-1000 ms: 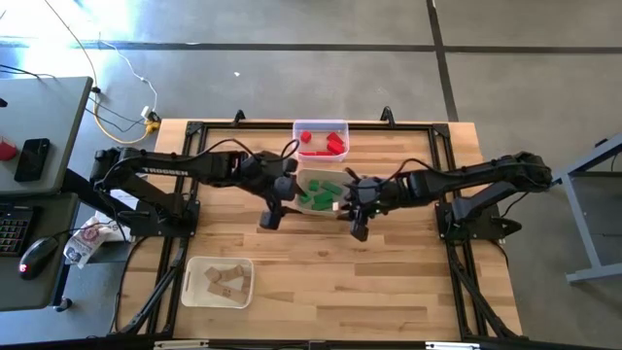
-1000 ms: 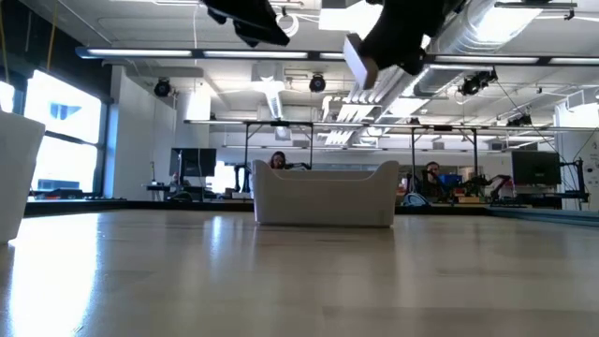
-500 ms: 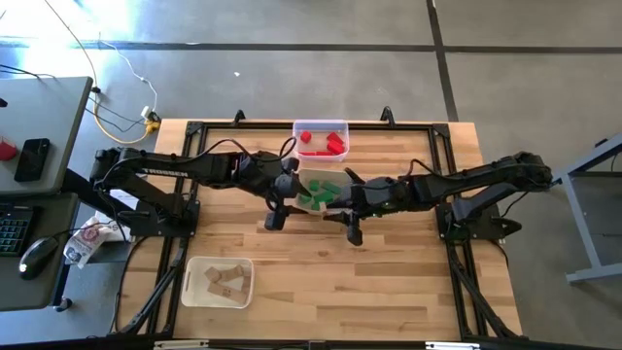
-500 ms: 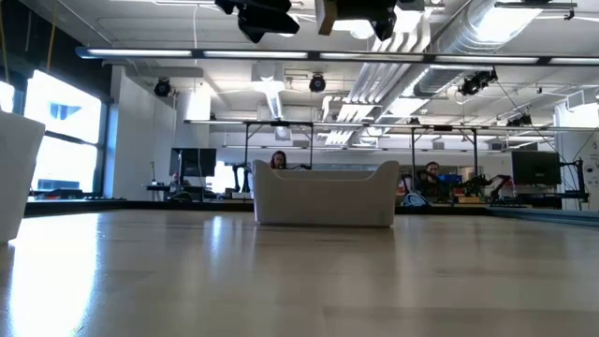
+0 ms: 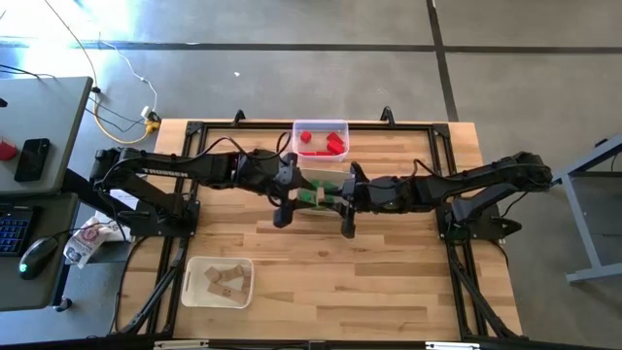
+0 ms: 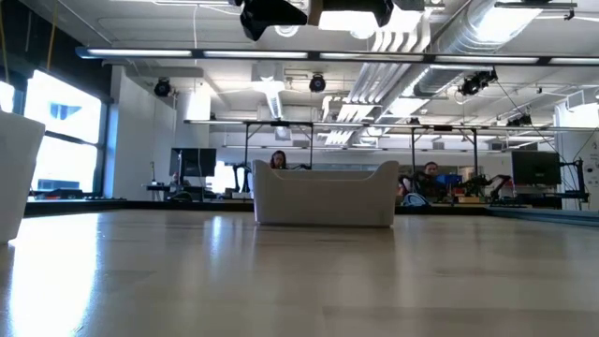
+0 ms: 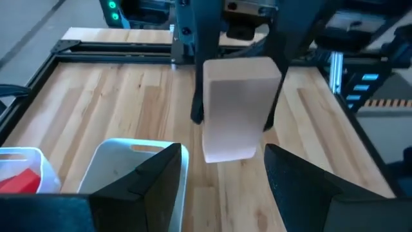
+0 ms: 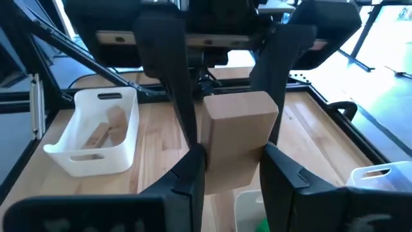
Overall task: Sort & place blocks by color
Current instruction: Put the brown rectangular block into the bottom white bin, then return to home position
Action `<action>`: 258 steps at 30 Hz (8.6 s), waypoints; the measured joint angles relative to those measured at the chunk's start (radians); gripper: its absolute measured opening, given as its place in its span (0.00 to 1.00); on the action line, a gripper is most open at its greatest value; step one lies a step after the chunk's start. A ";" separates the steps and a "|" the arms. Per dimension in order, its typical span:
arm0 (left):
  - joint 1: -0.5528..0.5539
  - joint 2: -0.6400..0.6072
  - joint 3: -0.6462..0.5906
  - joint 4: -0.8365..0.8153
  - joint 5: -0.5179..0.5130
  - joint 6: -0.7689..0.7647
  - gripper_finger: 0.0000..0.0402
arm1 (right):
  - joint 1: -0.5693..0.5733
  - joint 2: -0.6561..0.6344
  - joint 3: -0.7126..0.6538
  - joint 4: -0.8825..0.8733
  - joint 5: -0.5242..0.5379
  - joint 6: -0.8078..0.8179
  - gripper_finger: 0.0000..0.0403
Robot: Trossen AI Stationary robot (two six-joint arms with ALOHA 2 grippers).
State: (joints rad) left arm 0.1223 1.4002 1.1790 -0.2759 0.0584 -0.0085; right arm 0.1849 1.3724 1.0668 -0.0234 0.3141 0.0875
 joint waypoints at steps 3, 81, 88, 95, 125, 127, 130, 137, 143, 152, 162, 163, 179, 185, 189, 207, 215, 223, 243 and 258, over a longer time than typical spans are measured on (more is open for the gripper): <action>0.000 0.000 0.000 0.006 -0.035 -0.024 0.52 | 0.000 0.000 0.000 0.024 0.013 -0.003 0.22; -0.031 -0.069 0.000 -0.349 -0.097 -0.020 0.25 | 0.014 0.000 0.000 0.026 0.057 0.041 0.57; -0.102 -0.123 0.000 -0.516 -0.097 -0.109 0.25 | 0.014 0.000 0.000 0.005 0.057 0.047 0.57; -0.194 -0.140 -0.023 -0.687 -0.096 -0.206 0.25 | 0.014 0.000 0.000 -0.002 0.057 0.074 0.58; -0.681 -0.138 -0.185 -0.774 -0.002 -0.716 0.30 | 0.013 0.000 0.000 -0.011 0.057 0.090 0.58; -0.694 -0.138 -0.185 -0.774 0.009 -0.741 0.31 | 0.013 0.000 0.000 -0.011 0.057 0.091 0.58; -0.711 -0.138 -0.185 -0.774 0.019 -0.766 0.33 | 0.013 0.000 0.000 -0.011 0.057 0.091 0.58; -0.720 -0.138 -0.185 -0.773 0.019 -0.767 0.42 | 0.013 0.000 0.000 -0.011 0.057 0.091 0.58; -0.720 -0.138 -0.185 -0.771 0.004 -0.717 0.47 | 0.013 0.000 0.000 -0.019 0.057 0.091 0.58; -0.719 -0.240 -0.185 -0.634 -0.162 -0.431 0.46 | 0.013 0.000 0.000 -0.031 0.049 0.086 0.58; -0.647 -0.492 -0.185 -0.448 -0.200 -0.101 0.46 | 0.001 -0.002 0.000 -0.121 0.055 0.035 0.58; -0.634 -0.515 -0.189 -0.447 -0.205 -0.087 0.46 | -0.003 -0.005 0.000 -0.135 0.055 0.035 0.58; -0.428 -0.934 -0.722 0.082 -0.080 -0.056 0.46 | -0.071 -0.118 -0.002 -0.341 0.132 0.098 0.58; -0.393 -1.026 -0.886 0.234 -0.052 -0.033 0.46 | -0.123 -0.126 -0.119 -0.276 0.126 0.168 0.58; -0.374 -1.076 -0.958 0.268 -0.036 -0.046 0.46 | -0.159 -0.162 -0.261 -0.154 0.072 0.232 0.58; -0.255 -1.202 -1.167 0.427 0.026 -0.058 0.46 | -0.185 -0.579 -0.724 0.224 0.056 0.234 0.58; -0.185 -1.201 -1.167 0.435 0.045 -0.001 0.46 | -0.185 -0.768 -0.824 0.227 0.057 0.201 0.58; -0.111 -1.201 -1.167 0.452 0.042 0.020 0.46 | -0.185 -0.939 -0.956 0.292 0.058 0.225 0.58; -0.080 -1.201 -1.167 0.397 0.004 0.047 0.46 | -0.185 -1.086 -1.057 0.198 0.141 0.227 0.58; -0.080 -1.201 -1.167 0.397 0.009 0.046 0.46 | -0.185 -1.086 -1.057 0.169 0.140 0.218 0.58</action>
State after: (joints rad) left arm 0.0422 0.1989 0.0120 0.1215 0.0676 0.0374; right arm -0.0005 0.2867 0.0093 0.1452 0.4536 0.3054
